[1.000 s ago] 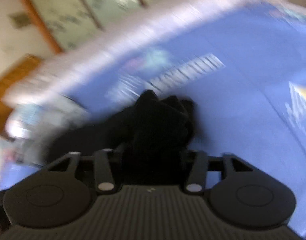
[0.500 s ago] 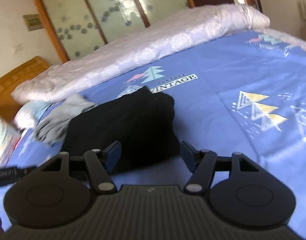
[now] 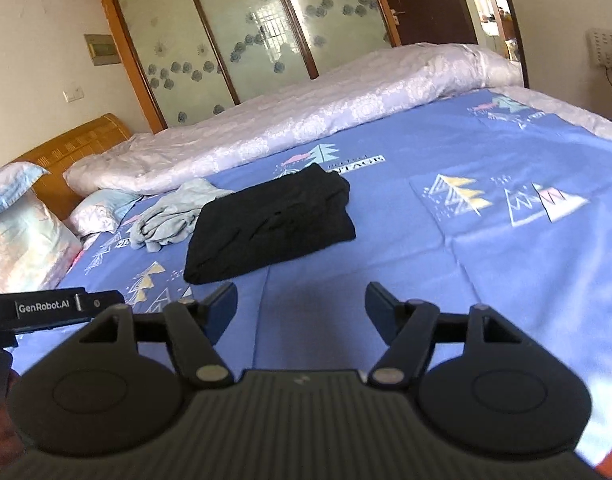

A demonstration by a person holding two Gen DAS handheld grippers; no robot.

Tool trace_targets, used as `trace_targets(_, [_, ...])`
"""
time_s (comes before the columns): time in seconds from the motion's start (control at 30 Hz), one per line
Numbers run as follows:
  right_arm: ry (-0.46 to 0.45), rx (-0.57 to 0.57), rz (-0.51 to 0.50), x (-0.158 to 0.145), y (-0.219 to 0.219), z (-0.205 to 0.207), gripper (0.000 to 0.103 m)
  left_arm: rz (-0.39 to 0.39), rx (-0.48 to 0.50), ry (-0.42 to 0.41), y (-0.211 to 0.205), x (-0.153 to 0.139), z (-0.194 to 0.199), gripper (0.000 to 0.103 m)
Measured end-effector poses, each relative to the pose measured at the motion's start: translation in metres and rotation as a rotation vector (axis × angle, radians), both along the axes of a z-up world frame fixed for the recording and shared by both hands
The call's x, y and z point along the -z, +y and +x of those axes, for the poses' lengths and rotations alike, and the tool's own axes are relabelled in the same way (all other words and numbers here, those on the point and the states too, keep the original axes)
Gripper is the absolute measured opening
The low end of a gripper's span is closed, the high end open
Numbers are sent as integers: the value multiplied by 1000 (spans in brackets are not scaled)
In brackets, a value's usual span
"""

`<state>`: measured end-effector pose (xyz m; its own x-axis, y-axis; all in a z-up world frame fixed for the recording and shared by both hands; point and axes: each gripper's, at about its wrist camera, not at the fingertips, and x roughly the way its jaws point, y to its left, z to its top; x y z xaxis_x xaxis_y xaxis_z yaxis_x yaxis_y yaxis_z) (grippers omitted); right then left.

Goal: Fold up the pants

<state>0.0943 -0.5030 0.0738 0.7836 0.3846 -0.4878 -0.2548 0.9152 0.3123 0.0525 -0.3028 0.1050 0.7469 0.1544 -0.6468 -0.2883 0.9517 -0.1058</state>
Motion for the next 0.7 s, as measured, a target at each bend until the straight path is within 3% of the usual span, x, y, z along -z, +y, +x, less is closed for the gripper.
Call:
trace_targets(0.17, [-2,-20,-12,-2,2,-15,72,-2,-14,-6,-4,-3,-17,62])
trace_targets(0.3, [-17,-39,-14,-5,5,-22,73,20,-21,-18,-7,-5,-27,77])
trace_targets(0.7, [-29,-62,-20,-6,17,-30,74,30,-30,-26,-9,-5,-44,97])
